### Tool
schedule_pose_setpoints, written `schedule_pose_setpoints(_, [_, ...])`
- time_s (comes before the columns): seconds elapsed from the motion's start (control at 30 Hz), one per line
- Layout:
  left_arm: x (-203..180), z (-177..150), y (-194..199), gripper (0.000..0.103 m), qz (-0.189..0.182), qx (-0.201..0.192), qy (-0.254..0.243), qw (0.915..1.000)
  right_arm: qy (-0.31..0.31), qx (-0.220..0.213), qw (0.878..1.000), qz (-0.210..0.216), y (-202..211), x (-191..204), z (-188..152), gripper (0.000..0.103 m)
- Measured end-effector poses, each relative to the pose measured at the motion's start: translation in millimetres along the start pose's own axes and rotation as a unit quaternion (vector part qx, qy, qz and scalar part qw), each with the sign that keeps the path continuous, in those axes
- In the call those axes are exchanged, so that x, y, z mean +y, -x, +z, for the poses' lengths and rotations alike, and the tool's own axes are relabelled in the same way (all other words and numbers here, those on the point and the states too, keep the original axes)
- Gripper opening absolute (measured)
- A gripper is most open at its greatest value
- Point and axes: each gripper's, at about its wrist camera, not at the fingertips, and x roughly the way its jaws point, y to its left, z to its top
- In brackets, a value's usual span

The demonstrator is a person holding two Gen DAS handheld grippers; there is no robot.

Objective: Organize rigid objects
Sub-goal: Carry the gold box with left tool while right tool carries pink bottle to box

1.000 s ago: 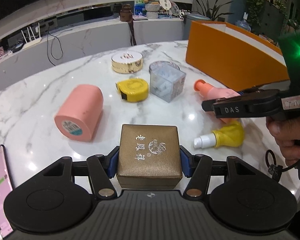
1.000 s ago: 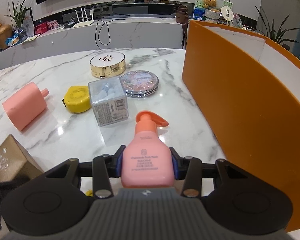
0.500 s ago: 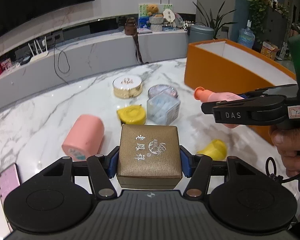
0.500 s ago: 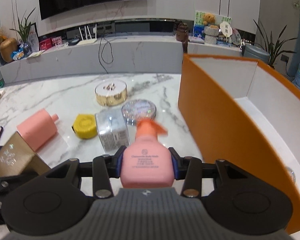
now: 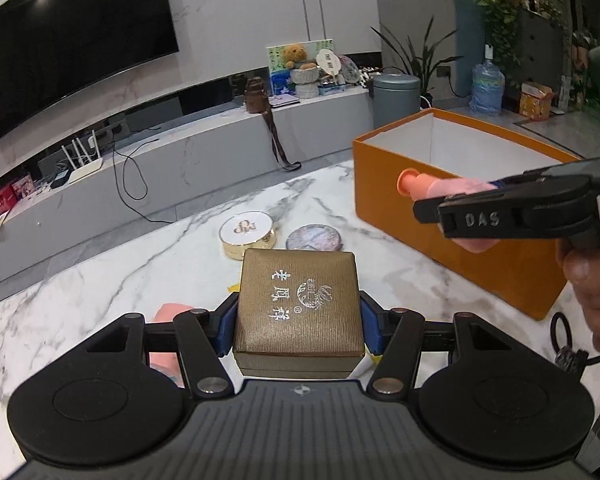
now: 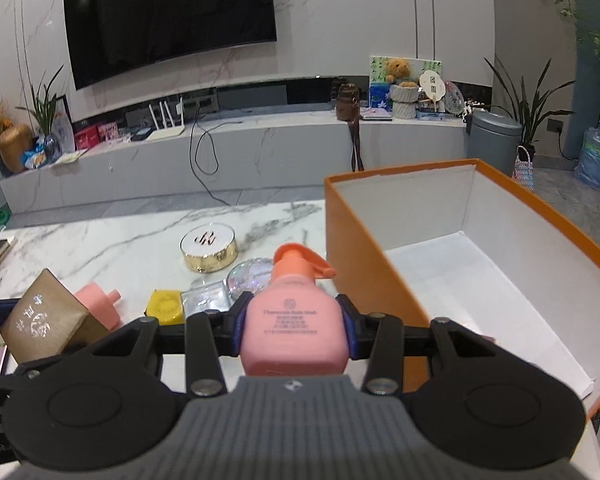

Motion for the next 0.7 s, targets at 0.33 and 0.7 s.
schedule_pose_setpoints(0.33, [-19,22,4,0.067,0.010,-0.001,-0.029,0.9995,-0.023,-0.045,0.999,-0.015,29,-35,14,0.044])
schedule_pose_setpoints(0.7, [-64,72,-3,0.067,-0.029,-0.016,-0.055,0.9980,-0.064,-0.078,0.994,-0.039,50,-86,32,0.044])
